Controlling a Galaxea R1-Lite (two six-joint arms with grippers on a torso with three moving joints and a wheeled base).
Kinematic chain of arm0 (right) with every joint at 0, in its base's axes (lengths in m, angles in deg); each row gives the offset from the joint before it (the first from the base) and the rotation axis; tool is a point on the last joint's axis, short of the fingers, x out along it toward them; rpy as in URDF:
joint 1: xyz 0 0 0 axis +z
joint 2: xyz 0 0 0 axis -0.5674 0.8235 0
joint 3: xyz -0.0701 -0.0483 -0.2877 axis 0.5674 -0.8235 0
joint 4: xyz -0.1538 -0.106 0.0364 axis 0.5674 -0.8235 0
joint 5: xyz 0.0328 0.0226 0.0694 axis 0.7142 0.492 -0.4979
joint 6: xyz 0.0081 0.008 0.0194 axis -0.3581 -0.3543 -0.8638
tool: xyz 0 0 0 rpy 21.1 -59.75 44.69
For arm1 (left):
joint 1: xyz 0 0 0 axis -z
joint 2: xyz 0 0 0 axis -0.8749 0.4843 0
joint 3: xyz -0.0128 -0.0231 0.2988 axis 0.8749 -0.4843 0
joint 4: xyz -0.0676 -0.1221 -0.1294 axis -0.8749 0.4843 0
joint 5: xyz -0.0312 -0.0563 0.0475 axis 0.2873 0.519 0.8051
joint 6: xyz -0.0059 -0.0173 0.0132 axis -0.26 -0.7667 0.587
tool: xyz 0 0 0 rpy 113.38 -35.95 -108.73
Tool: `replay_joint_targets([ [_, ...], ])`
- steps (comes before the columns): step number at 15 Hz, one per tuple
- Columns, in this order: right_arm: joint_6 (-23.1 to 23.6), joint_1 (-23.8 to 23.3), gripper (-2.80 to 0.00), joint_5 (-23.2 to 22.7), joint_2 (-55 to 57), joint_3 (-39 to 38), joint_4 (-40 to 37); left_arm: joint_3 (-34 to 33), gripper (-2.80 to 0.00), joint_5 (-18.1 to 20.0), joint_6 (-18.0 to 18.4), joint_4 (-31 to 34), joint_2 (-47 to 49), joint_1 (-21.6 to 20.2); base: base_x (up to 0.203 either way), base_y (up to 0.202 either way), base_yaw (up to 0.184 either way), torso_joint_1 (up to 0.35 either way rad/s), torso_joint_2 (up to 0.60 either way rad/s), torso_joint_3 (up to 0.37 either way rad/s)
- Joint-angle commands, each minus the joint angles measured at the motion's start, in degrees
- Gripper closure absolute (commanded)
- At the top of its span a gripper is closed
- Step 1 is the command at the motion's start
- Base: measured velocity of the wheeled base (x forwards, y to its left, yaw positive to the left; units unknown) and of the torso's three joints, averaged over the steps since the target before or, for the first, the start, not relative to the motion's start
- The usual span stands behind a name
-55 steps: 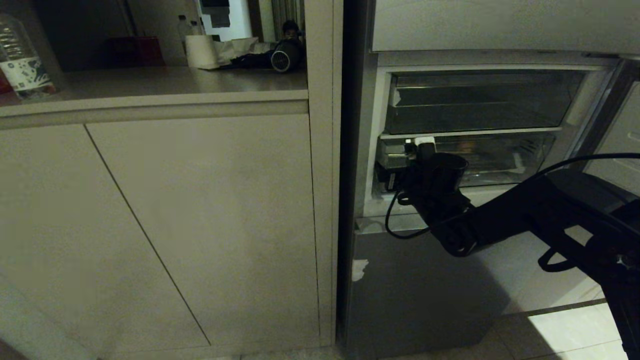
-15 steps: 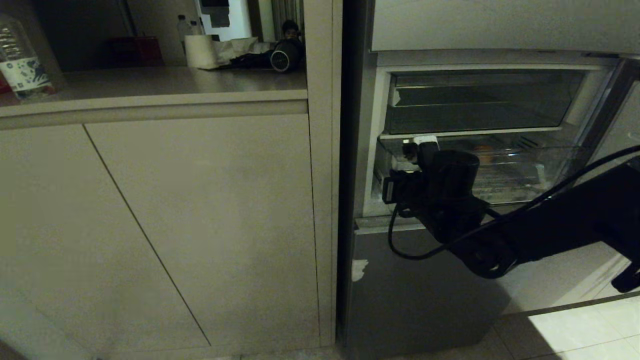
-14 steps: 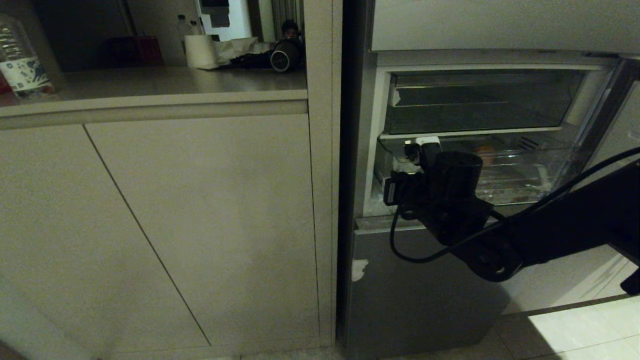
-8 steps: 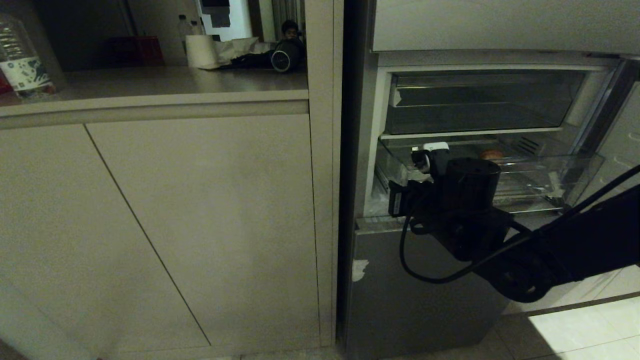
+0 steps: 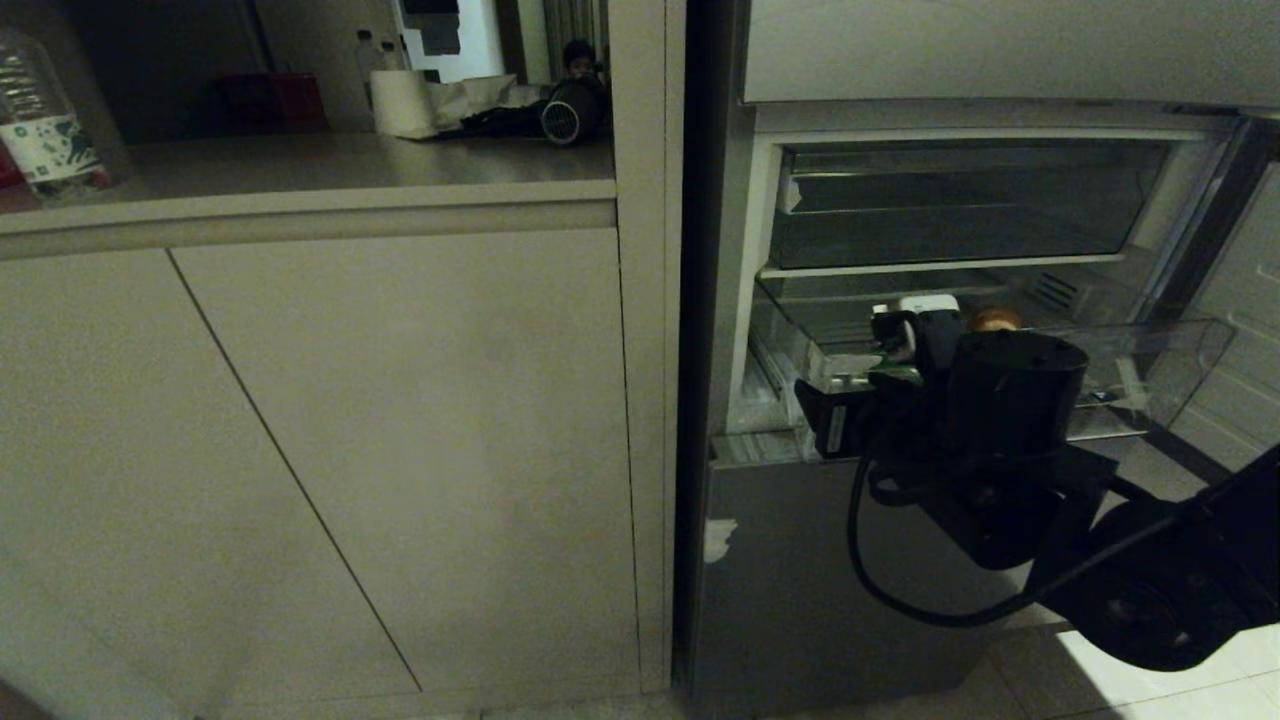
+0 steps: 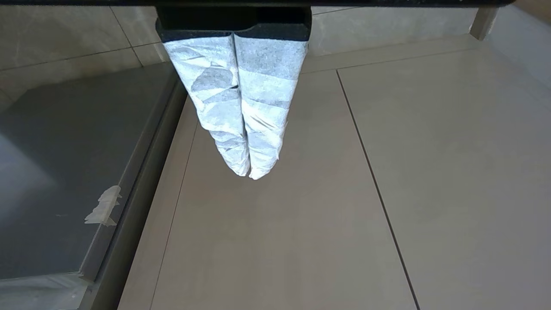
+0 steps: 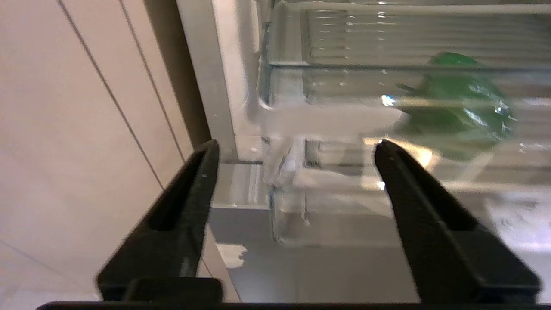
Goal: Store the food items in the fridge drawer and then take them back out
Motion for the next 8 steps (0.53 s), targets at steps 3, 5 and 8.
replay_joint_targets([
  [3, -1.01, 0.17, -2.8, 2.23, -4.48, -5.27, 0.27, 0.0, 0.0, -0.01, 0.0, -0.02, 0.09, 0.02, 0.0, 0.0, 0.0, 0.0, 0.0, 0.0],
  [5, -1.06, 0.07, -2.8, 2.4, -8.02, -5.65, -0.33, 0.0, 0.0, -0.01, 0.0, -0.02, 0.09, 0.02, 0.0, 0.0, 0.0, 0.0, 0.0, 0.0],
  [8, -1.13, -2.22, -2.8, 1.63, -15.38, -2.72, -11.33, 0.0, 0.0, -0.01, 0.0, -0.02, 0.09, 0.02, 0.0, 0.0, 0.0, 0.0, 0.0, 0.0],
])
